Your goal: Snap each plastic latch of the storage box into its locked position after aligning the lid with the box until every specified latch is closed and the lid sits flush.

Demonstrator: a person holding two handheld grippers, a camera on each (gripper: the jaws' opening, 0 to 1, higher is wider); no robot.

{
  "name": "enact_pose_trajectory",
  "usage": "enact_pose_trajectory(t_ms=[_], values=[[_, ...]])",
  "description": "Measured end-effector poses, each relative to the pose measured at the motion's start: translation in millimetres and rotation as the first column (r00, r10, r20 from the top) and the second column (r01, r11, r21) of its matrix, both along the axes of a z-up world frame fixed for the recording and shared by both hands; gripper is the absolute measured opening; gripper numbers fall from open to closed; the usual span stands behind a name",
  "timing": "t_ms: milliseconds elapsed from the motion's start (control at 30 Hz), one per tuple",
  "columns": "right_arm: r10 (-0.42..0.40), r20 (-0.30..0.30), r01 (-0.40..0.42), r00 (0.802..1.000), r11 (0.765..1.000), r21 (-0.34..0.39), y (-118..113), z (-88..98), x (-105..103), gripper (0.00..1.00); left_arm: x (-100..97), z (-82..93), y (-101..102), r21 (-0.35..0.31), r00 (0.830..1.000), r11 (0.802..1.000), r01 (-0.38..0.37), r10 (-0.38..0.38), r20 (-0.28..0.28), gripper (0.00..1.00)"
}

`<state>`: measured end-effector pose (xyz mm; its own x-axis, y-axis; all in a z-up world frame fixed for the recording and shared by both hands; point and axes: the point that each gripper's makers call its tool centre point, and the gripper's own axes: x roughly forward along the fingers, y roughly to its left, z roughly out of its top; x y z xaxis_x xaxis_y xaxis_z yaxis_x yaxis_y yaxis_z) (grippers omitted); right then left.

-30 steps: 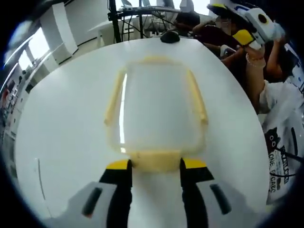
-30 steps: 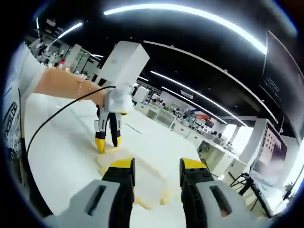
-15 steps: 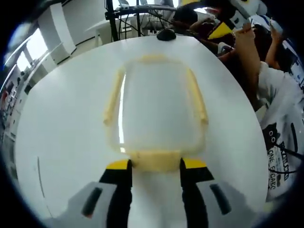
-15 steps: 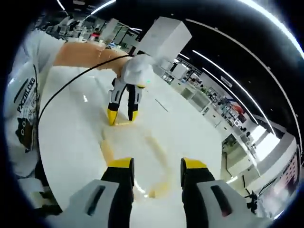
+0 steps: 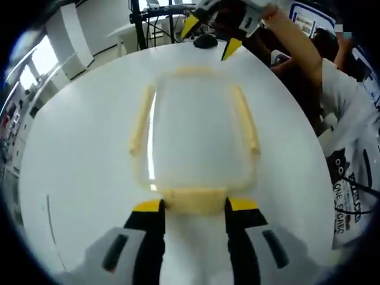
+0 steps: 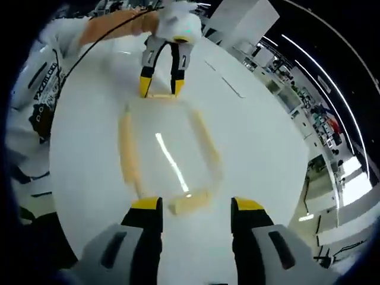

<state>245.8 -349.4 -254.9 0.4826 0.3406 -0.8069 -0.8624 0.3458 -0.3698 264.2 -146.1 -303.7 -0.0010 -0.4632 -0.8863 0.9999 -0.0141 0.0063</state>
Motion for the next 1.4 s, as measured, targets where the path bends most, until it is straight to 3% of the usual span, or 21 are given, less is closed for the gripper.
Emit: enact_pose_trajectory(t_ms=[133,367,600,967,1133,1367,1400], values=[[0.052,-0.071,-0.055,0.996,0.998,-0.036,-1.0,-15.8,3.7,0.49,-0.4,-0.4,1.4,0.005,1.000,1.000,0.005,-0.005,0.001,0.39],[0.059,-0.172,-0.073,0.983,0.995,-0.072,-5.7,-32.8,7.4,0.50,-0.5,-0.8,2.1,0.001,1.000,1.000,0.001,-0.001,0.001,0.39],[0.088,-0.212,-0.103,0.973,0.993,-0.063,-2.9,-37.8,12.5,0.50,-1.1,-0.7,2.2,0.000,1.000,1.000,-0.001,0.001,0.002,0.39],[0.158,-0.320,-0.191,0.934,0.979,-0.076,1.2,-48.0,12.2,0.47,-3.1,-0.4,3.0,0.000,1.000,1.000,-0.006,0.006,0.005,0.39],[0.188,-0.350,-0.221,0.918,0.974,-0.058,3.0,-47.7,10.1,0.47,-4.1,-0.1,3.1,-0.010,1.000,1.000,-0.014,0.014,0.006,0.40],[0.249,-0.418,-0.278,0.874,0.961,-0.009,9.3,-50.1,3.1,0.44,-6.8,0.7,-0.3,-0.011,1.000,1.000,-0.012,0.013,0.005,0.40],[0.250,-0.411,-0.283,0.877,0.959,-0.020,8.1,-49.7,4.9,0.44,-6.6,0.9,-0.4,-0.011,1.000,1.000,-0.011,0.011,0.008,0.40]])
